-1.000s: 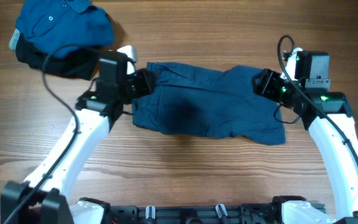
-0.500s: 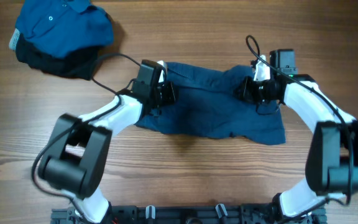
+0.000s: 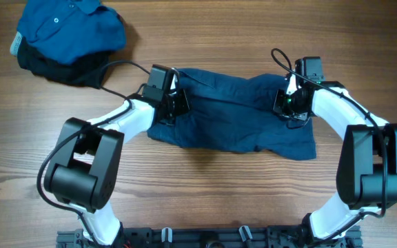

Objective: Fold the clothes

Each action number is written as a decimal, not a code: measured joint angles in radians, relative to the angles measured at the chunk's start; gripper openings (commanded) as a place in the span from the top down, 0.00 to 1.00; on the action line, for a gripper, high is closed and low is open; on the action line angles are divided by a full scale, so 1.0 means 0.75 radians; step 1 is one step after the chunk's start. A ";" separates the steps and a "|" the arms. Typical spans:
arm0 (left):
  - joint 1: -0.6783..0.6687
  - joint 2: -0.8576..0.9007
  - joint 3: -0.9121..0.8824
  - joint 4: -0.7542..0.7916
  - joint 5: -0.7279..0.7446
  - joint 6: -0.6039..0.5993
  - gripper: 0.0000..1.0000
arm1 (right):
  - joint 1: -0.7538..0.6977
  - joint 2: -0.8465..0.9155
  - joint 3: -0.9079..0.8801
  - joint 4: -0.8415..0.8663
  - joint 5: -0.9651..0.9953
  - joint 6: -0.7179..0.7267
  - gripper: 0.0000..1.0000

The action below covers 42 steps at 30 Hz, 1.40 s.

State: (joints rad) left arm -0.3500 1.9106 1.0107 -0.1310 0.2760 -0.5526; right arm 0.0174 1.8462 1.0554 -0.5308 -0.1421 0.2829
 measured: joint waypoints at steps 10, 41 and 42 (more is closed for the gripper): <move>0.137 -0.008 0.027 -0.110 0.011 -0.004 0.75 | -0.087 0.026 0.026 0.001 0.045 0.005 0.69; 0.217 -0.646 -0.040 -0.685 -0.083 -0.017 0.83 | -0.053 -0.417 0.312 -0.747 -0.132 0.022 0.74; 0.192 -0.642 -0.041 -0.716 -0.074 -0.024 0.91 | -0.017 -0.417 0.301 -0.737 -0.149 0.009 0.76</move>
State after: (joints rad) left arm -0.2058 1.4288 0.9798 -0.6678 0.2207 -0.5709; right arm 0.0044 1.5333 1.2812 -1.0836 -0.2539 0.2893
